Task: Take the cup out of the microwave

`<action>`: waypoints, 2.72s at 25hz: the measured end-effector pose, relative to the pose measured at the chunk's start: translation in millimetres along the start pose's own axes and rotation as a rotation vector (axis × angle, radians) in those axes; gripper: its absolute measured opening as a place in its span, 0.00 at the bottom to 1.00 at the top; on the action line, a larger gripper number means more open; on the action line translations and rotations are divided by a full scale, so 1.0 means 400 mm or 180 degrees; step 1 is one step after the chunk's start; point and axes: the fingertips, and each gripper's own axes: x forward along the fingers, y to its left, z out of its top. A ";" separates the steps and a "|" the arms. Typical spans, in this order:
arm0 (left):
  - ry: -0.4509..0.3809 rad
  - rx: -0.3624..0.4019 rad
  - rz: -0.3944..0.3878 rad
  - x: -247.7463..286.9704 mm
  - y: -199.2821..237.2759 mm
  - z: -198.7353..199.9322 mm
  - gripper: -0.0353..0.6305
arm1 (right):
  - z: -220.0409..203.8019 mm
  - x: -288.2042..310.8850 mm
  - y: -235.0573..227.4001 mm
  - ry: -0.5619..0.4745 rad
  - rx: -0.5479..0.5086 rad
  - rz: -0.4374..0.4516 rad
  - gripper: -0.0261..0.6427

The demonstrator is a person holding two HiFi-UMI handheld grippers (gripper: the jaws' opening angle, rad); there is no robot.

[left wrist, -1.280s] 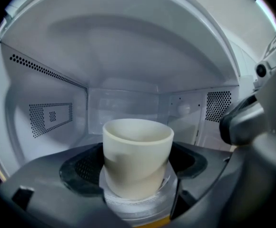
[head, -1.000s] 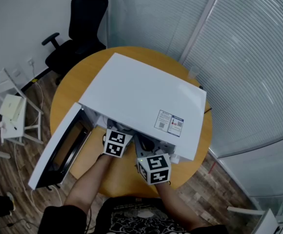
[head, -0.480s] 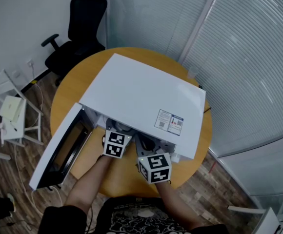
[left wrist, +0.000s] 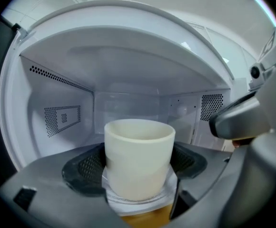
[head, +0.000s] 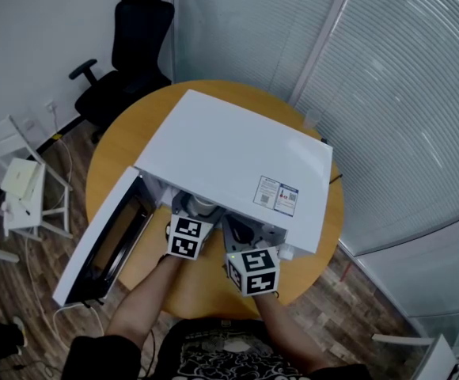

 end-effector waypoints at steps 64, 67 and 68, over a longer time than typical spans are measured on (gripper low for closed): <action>-0.0208 -0.0099 -0.0043 -0.561 -0.090 0.008 0.68 | -0.017 -0.264 0.291 -0.0366 -0.0081 -0.0260 0.06; -0.0232 -0.0100 -0.0060 -0.578 -0.102 0.005 0.68 | -0.029 -0.276 0.300 -0.0368 -0.0102 -0.0269 0.06; -0.0233 -0.0100 -0.0062 -0.581 -0.105 0.002 0.68 | -0.032 -0.280 0.302 -0.0366 -0.0110 -0.0274 0.06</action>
